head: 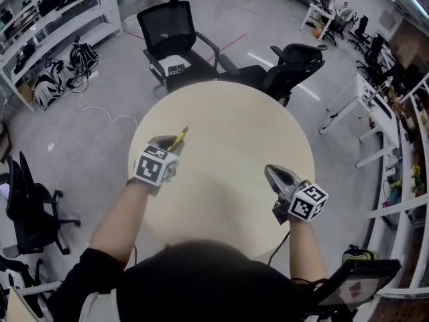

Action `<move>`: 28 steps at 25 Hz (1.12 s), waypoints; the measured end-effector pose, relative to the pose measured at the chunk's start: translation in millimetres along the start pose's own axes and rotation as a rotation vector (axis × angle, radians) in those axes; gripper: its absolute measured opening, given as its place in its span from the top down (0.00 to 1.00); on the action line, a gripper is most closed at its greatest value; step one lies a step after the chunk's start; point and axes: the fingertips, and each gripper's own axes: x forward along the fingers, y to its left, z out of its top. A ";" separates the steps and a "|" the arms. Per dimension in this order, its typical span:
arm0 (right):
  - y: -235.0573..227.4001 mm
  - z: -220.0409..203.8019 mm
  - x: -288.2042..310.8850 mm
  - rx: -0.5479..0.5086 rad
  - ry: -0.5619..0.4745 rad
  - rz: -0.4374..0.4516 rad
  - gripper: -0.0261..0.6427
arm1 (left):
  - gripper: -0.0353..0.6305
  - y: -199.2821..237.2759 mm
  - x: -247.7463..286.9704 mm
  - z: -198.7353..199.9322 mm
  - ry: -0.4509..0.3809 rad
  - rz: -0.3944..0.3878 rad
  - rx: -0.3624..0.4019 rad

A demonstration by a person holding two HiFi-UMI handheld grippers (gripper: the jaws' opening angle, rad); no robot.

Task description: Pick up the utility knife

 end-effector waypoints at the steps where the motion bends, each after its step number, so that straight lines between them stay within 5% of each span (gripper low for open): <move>1: 6.2 -1.1 -7.3 -0.007 0.009 0.018 0.94 | 0.86 -9.0 -10.4 -5.2 -0.003 0.012 -0.018; 7: 33.4 -7.6 -46.4 -0.042 0.034 0.119 0.94 | 0.86 -57.0 -78.2 -30.0 -0.031 0.105 -0.092; 14: 79.9 -14.8 -38.9 -0.064 0.060 0.249 0.94 | 0.86 -60.2 -184.6 -61.7 -0.063 0.260 -0.161; 22: 180.5 -2.2 6.8 -0.177 0.087 0.403 0.94 | 0.86 -34.8 -323.5 -103.8 -0.166 0.433 -0.236; 28: 283.5 -13.3 39.8 -0.190 0.077 0.491 0.94 | 0.86 -17.8 -447.4 -176.0 -0.156 0.544 -0.263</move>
